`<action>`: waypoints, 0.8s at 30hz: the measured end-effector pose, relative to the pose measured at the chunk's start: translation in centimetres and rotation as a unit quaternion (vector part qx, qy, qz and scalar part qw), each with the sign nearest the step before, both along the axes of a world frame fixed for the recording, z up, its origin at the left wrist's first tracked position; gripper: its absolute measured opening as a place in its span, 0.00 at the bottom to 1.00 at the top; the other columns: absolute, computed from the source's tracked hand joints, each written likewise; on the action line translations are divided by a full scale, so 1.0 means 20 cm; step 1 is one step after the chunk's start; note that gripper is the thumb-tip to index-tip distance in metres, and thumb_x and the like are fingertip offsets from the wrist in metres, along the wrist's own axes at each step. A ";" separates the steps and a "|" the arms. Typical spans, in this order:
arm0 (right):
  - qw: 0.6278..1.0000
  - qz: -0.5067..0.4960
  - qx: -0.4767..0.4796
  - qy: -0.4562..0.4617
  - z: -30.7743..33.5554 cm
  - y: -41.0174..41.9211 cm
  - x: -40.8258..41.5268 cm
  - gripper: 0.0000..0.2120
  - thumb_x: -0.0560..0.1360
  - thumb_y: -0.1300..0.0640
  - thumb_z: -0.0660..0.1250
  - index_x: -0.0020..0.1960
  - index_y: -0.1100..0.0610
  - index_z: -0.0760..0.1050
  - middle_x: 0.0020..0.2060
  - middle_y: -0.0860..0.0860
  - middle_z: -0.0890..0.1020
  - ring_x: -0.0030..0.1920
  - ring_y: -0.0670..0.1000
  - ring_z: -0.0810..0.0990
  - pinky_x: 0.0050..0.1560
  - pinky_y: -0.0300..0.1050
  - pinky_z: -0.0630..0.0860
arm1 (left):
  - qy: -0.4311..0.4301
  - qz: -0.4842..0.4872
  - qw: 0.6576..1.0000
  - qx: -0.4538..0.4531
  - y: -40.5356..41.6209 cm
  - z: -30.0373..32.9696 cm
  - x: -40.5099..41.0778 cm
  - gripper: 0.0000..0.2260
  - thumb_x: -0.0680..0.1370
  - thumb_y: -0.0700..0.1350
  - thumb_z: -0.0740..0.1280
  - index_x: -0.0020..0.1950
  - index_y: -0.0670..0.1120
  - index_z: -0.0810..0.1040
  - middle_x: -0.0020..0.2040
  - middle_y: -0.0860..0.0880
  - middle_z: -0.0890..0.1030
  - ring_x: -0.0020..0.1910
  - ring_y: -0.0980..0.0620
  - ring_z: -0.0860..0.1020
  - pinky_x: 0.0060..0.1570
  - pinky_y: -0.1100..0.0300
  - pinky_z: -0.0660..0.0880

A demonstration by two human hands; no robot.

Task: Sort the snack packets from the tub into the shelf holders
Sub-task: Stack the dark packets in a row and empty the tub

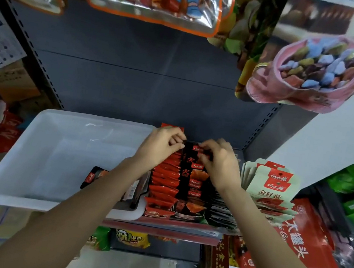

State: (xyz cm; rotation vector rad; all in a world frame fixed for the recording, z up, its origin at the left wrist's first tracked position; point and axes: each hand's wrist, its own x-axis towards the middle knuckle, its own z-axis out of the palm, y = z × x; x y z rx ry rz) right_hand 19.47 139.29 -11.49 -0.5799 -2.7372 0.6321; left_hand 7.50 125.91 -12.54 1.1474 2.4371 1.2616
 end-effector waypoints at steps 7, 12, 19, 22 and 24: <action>0.992 0.120 -0.034 0.004 -0.01 -0.38 -0.22 0.11 0.74 0.63 0.66 0.56 0.59 0.78 0.53 0.55 0.78 0.55 0.56 0.75 0.56 0.49 0.73 | -0.088 0.094 0.990 -0.060 -0.40 -0.16 -0.18 0.07 0.73 0.36 0.69 0.50 0.43 0.79 0.47 0.45 0.81 0.46 0.49 0.79 0.50 0.61 0.74; 0.968 0.174 -0.044 -0.177 -0.16 -0.71 -0.42 0.18 0.77 0.57 0.63 0.65 0.59 0.71 0.60 0.59 0.74 0.60 0.59 0.74 0.58 0.52 0.73 | -0.119 0.172 0.968 -0.142 -0.74 -0.39 -0.26 0.08 0.75 0.33 0.65 0.53 0.38 0.79 0.55 0.40 0.80 0.56 0.42 0.78 0.57 0.55 0.73; 0.895 0.196 0.043 -0.399 -0.40 -1.00 -0.53 0.21 0.78 0.53 0.61 0.68 0.58 0.66 0.65 0.56 0.71 0.65 0.58 0.70 0.61 0.53 0.71 | -0.154 0.063 0.930 -0.328 -0.98 -0.55 -0.31 0.14 0.78 0.37 0.62 0.64 0.39 0.73 0.63 0.40 0.75 0.61 0.42 0.74 0.57 0.55 0.69; 0.878 0.207 0.113 -0.417 -0.45 -1.10 -0.54 0.19 0.77 0.58 0.63 0.67 0.61 0.67 0.64 0.57 0.72 0.65 0.59 0.71 0.60 0.56 0.71 | -0.210 0.066 0.930 -0.295 -1.02 -0.55 -0.31 0.16 0.80 0.36 0.59 0.67 0.40 0.72 0.65 0.41 0.74 0.64 0.43 0.72 0.60 0.60 0.66; 0.871 0.215 0.158 -0.412 -0.47 -1.13 -0.56 0.17 0.78 0.60 0.60 0.66 0.63 0.67 0.63 0.59 0.73 0.64 0.60 0.72 0.59 0.55 0.72 | -0.237 0.074 0.928 -0.278 -1.03 -0.56 -0.34 0.17 0.81 0.36 0.57 0.70 0.41 0.70 0.68 0.41 0.72 0.66 0.43 0.70 0.64 0.57 0.66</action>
